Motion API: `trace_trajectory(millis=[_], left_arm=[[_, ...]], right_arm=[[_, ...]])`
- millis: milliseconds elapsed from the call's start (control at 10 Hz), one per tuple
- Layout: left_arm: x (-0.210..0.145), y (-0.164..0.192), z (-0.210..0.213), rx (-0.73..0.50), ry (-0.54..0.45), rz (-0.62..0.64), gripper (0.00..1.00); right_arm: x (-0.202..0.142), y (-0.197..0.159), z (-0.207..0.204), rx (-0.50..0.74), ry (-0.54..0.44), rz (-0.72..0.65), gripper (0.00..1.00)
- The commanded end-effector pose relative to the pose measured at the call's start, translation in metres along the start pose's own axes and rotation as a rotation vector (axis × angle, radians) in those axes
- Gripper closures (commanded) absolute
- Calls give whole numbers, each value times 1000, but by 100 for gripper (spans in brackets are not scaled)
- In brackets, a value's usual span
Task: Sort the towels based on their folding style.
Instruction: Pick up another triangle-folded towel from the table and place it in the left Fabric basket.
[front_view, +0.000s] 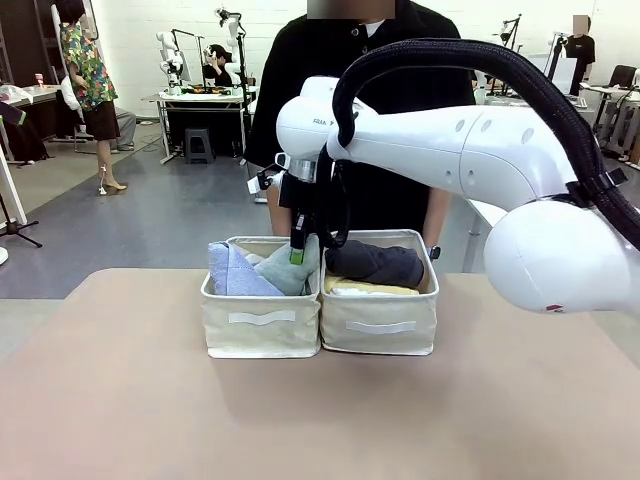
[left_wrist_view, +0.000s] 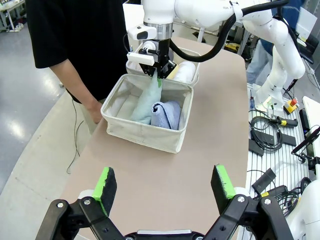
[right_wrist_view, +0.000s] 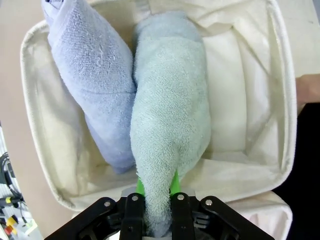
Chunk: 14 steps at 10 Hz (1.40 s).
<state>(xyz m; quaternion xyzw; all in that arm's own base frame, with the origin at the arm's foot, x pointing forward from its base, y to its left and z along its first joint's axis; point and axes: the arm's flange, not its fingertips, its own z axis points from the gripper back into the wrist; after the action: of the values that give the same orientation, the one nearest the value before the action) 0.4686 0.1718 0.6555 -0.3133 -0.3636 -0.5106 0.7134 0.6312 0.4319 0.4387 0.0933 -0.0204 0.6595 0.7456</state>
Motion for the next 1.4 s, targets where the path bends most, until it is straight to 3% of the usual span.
trace_trajectory(millis=[0, 100, 200, 1100, 1300], left_arm=[[1, -1, 1, 6, -2, -1, 2], [1, -1, 1, 6, -2, -1, 2], [1, -1, 1, 6, -2, -1, 2], [1, -1, 1, 6, -2, -1, 2], [1, -1, 1, 6, -2, -1, 2]], right_arm=[[16, -15, 4, 36, -10, 34, 60], [16, -13, 5, 37, -11, 43, 22], [16, -12, 7, 33, -14, 47, 1], [15, -11, 10, 35, -7, 59, 0], [7, 0, 28, -63, -10, 44, 0]])
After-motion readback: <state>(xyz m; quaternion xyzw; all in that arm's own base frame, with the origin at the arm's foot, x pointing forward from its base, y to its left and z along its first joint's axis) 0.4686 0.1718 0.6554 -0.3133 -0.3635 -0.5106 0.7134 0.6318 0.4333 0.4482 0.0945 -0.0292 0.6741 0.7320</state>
